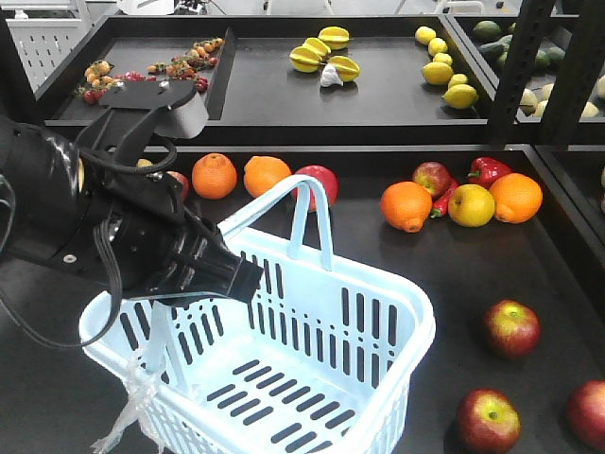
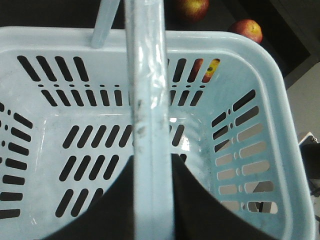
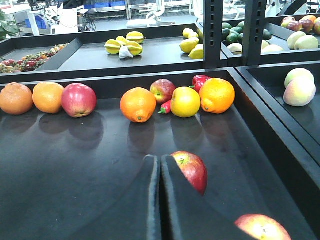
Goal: Pick three apples into basket with both arms
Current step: 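Drive the base along the table holding the basket in the left gripper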
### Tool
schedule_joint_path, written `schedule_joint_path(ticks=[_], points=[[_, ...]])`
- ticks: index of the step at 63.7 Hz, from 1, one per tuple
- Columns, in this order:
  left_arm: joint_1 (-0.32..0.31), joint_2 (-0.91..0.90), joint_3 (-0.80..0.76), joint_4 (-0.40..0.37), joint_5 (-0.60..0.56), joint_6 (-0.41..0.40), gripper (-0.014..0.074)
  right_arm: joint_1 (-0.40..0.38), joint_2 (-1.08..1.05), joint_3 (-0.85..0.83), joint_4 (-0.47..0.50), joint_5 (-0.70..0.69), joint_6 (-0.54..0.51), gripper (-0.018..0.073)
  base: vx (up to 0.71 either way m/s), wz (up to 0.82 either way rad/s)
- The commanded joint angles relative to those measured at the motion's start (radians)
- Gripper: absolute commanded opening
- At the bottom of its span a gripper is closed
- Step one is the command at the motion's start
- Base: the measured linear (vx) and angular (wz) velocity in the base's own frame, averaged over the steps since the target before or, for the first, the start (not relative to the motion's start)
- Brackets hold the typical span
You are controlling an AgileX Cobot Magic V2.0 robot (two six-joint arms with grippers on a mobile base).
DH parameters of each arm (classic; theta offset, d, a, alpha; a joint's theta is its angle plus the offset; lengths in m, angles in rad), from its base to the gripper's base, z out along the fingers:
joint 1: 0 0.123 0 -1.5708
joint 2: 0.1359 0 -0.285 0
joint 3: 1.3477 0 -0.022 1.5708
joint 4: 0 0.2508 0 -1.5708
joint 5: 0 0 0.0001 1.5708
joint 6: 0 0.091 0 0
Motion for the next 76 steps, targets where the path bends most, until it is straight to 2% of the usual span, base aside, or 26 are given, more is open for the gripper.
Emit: schedule_joint_path(ticks=[1,76], points=[[-0.006,-0.034,-0.03,-0.026,-0.059,-0.008,-0.0008,-0.007,-0.011,0.013,-0.009,-0.072,-0.006,-0.0004,0.02,-0.01],[-0.006,-0.034,-0.03,-0.026,-0.059,-0.008,-0.0008,-0.007,-0.011,0.013,-0.009,-0.072,-0.006,-0.0004,0.0,0.0]])
